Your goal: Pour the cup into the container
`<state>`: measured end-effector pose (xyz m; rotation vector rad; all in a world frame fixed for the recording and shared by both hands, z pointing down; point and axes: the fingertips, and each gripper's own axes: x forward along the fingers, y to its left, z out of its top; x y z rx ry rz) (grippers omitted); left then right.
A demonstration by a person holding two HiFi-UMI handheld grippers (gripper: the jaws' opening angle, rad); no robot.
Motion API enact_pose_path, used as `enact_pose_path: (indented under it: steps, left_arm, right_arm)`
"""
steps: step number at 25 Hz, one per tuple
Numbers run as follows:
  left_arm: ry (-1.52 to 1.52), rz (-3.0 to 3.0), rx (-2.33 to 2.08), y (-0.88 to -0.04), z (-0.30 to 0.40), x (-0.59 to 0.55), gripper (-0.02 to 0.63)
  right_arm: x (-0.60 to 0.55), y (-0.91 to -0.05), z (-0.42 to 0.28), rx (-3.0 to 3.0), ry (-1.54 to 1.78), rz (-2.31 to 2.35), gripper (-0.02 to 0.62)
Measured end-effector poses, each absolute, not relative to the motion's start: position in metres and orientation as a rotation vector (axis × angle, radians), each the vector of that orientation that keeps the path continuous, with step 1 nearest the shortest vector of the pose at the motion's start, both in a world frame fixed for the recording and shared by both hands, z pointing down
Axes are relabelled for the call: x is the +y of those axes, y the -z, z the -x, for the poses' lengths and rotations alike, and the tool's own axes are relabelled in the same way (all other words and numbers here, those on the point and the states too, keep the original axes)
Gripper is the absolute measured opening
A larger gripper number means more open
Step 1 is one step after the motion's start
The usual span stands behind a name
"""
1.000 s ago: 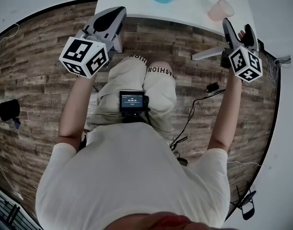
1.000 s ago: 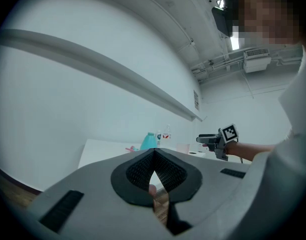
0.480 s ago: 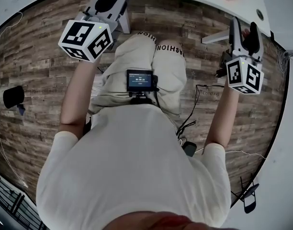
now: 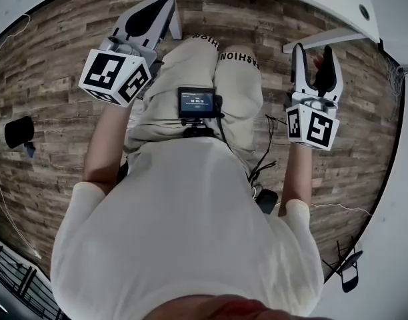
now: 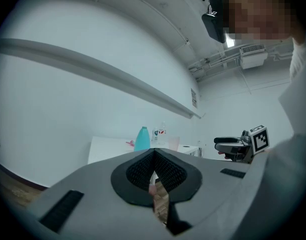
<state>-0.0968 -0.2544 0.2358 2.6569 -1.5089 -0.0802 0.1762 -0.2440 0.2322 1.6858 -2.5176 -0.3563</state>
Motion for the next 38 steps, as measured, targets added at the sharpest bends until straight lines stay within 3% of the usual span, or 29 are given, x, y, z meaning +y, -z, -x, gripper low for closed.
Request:
enact_pose_path:
  steps: [20,38]
  left_arm:
    - [-0.061,-2.442,-1.388,-0.377,0.090,-0.114,0.011]
    - [-0.134,-2.360,-1.404,-0.456,0.075,-0.080,0.011]
  right_arm:
    - [-0.099,-0.352,-0.116,-2.471,0.060,-1.716,0.265]
    - [-0.071,-0.400,-0.120,-2.415,-0.082,-1.827,0.261]
